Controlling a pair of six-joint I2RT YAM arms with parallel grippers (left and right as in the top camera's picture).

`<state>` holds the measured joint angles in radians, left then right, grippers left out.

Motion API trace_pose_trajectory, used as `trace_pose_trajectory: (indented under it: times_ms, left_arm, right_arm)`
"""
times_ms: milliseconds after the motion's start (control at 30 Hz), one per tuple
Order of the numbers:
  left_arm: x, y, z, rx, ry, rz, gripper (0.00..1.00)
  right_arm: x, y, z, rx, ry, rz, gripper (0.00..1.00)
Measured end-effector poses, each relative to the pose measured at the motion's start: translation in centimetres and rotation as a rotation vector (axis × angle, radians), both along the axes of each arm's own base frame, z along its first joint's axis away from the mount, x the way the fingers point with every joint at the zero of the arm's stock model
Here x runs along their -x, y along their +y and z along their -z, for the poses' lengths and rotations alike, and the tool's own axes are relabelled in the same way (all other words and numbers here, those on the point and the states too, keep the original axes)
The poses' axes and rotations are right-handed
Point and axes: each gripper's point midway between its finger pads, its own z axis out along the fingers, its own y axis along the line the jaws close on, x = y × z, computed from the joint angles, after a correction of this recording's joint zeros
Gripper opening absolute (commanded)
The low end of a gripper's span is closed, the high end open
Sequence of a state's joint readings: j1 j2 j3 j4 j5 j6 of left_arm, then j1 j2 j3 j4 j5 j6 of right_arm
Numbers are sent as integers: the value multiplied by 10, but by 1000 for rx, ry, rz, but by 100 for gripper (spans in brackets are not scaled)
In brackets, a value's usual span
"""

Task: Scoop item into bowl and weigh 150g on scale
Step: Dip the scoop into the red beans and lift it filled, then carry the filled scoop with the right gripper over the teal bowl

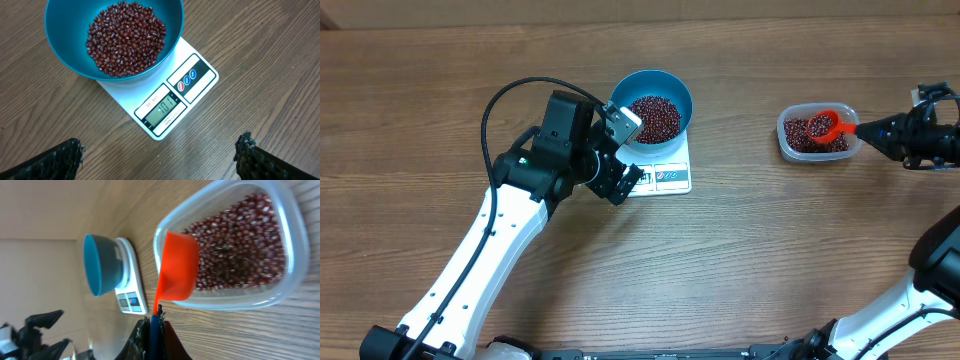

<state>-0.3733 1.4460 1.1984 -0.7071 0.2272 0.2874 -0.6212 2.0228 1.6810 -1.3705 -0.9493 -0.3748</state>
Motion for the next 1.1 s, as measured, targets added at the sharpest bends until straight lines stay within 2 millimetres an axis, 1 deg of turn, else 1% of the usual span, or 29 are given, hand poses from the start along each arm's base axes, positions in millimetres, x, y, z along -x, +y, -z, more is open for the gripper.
trace_pose_trajectory:
  times_ms: [100, 433, 533, 667, 800, 833, 933, 1000, 1100]
  left_arm:
    - [0, 0, 0, 0, 0, 0, 100]
    - [0, 0, 0, 0, 0, 0, 100]
    - [0, 0, 0, 0, 0, 0, 99]
    - [0, 0, 0, 0, 0, 0, 100]
    - [0, 0, 0, 0, 0, -1, 99]
    - [0, 0, 0, 0, 0, 0, 100]
    - [0, 0, 0, 0, 0, -1, 100]
    - [0, 0, 0, 0, -1, 0, 100]
    - [0, 0, 0, 0, -1, 0, 100]
  right_arm:
    - [2, 7, -8, -39, -34, -23, 4]
    - [3, 17, -21, -113, -76, -35, 4]
    - [1, 21, -29, -152, -105, -34, 4]
    - [-5, 32, -42, -218, -150, -40, 4]
    - [-11, 52, -51, -268, -179, -75, 4]
    - [-13, 63, -54, -283, -186, -99, 4]
    - [-17, 84, -57, -302, -201, -150, 4]
    - [-19, 104, -61, -320, -214, -197, 4]
    - [-22, 128, -65, -340, -239, -255, 4]
